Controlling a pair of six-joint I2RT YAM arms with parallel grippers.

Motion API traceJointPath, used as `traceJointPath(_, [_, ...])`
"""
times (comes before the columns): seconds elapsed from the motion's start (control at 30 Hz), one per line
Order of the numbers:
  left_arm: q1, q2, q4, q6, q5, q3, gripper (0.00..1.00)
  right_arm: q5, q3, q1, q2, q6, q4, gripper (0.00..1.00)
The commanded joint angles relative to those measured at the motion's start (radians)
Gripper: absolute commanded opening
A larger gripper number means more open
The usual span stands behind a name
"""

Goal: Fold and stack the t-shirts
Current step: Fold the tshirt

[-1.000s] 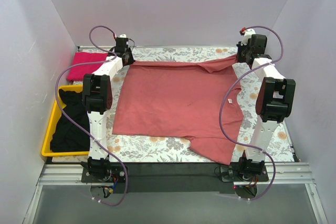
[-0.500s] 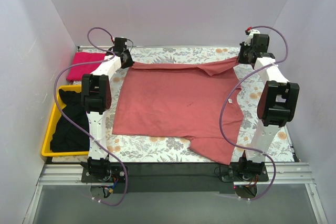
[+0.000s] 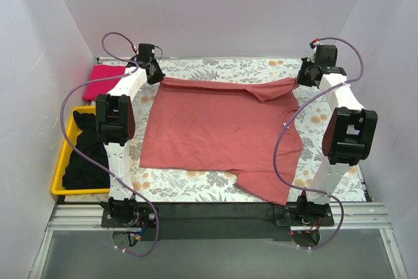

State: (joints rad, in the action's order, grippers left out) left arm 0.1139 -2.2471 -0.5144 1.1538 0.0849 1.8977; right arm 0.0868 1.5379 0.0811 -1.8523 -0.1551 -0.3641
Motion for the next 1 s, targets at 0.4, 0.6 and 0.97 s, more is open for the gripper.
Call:
traceJointPath(0.4, [-0.028, 0.122, -0.045, 0.037, -0.014, -0.065, 0.0, 0.045, -0.087, 0.005, 0.134, -0.089, -0.062, 0.01])
traceJointPath(0.6, [-0.034, 0.132, -0.065, 0.03, -0.017, -0.048, 0.0, 0.064, -0.078, 0.005, 0.151, -0.095, -0.11, 0.01])
traceJointPath(0.97, [-0.034, 0.191, -0.081, 0.053, -0.043, -0.163, 0.0, 0.051, -0.165, 0.006, 0.232, -0.106, -0.144, 0.01])
